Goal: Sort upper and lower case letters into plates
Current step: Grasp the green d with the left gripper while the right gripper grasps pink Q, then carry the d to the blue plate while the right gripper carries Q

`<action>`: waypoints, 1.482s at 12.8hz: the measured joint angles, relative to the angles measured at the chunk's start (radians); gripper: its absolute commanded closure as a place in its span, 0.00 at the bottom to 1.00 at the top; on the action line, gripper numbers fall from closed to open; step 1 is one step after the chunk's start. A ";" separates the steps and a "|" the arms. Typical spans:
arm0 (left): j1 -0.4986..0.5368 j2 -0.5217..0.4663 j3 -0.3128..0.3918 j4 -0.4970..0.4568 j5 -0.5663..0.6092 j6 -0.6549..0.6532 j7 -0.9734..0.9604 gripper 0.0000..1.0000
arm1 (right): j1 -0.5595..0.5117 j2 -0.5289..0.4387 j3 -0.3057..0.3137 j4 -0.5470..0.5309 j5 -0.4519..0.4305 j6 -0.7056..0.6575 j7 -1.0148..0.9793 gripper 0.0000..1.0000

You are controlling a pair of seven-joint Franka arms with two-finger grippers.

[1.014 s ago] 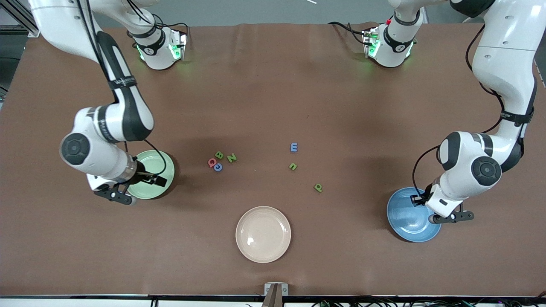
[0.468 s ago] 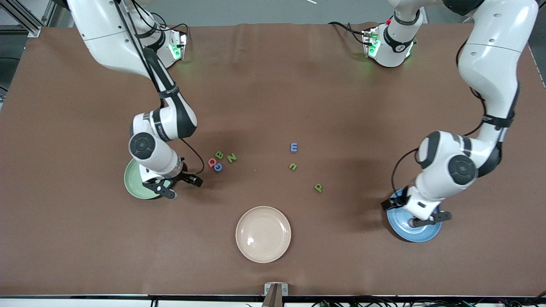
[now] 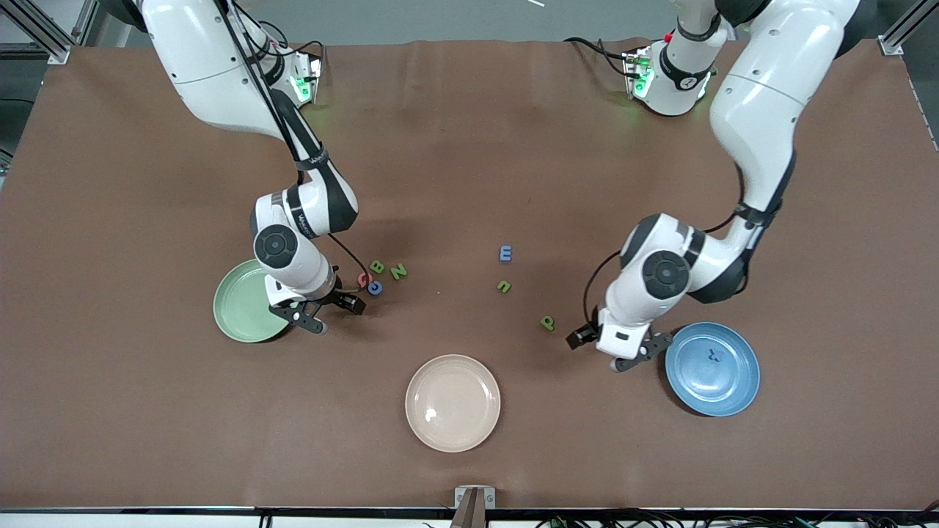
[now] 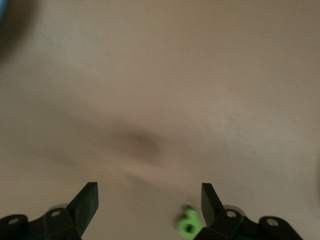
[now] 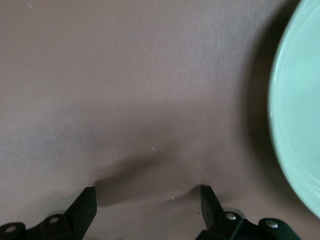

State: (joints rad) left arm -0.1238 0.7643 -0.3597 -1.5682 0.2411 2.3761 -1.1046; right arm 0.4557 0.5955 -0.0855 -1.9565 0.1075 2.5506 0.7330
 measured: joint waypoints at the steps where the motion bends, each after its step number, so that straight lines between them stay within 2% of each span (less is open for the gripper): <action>1: -0.029 0.022 0.001 0.022 0.000 0.000 -0.076 0.24 | 0.009 0.000 -0.001 -0.006 0.000 0.001 0.014 0.08; 5: -0.111 0.079 0.011 0.066 0.000 0.000 -0.285 0.36 | 0.068 -0.002 -0.006 -0.011 -0.001 0.000 0.095 0.08; 11: -0.113 0.098 0.018 0.067 0.000 -0.009 -0.337 0.47 | 0.099 -0.053 -0.007 -0.078 -0.002 -0.054 0.109 0.08; 12: -0.113 0.108 0.018 0.067 0.000 -0.009 -0.338 0.53 | 0.104 -0.063 -0.007 -0.088 -0.002 -0.074 0.110 0.09; 13: -0.113 0.110 0.018 0.070 0.000 -0.008 -0.338 0.87 | 0.108 -0.071 -0.007 -0.096 -0.002 -0.084 0.110 0.11; 14: -0.113 0.110 0.017 0.072 0.000 -0.008 -0.339 1.00 | 0.110 -0.074 -0.007 -0.102 -0.002 -0.086 0.110 0.12; 19: -0.089 0.097 0.023 0.099 0.012 -0.074 -0.323 1.00 | 0.112 -0.075 -0.007 -0.108 -0.008 -0.053 0.111 0.14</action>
State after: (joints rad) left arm -0.2126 0.8611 -0.3372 -1.4690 0.2530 2.3024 -1.4275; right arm 0.5676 0.5202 -0.0923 -2.0642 0.0990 2.4980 0.8438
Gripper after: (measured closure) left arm 0.714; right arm 0.128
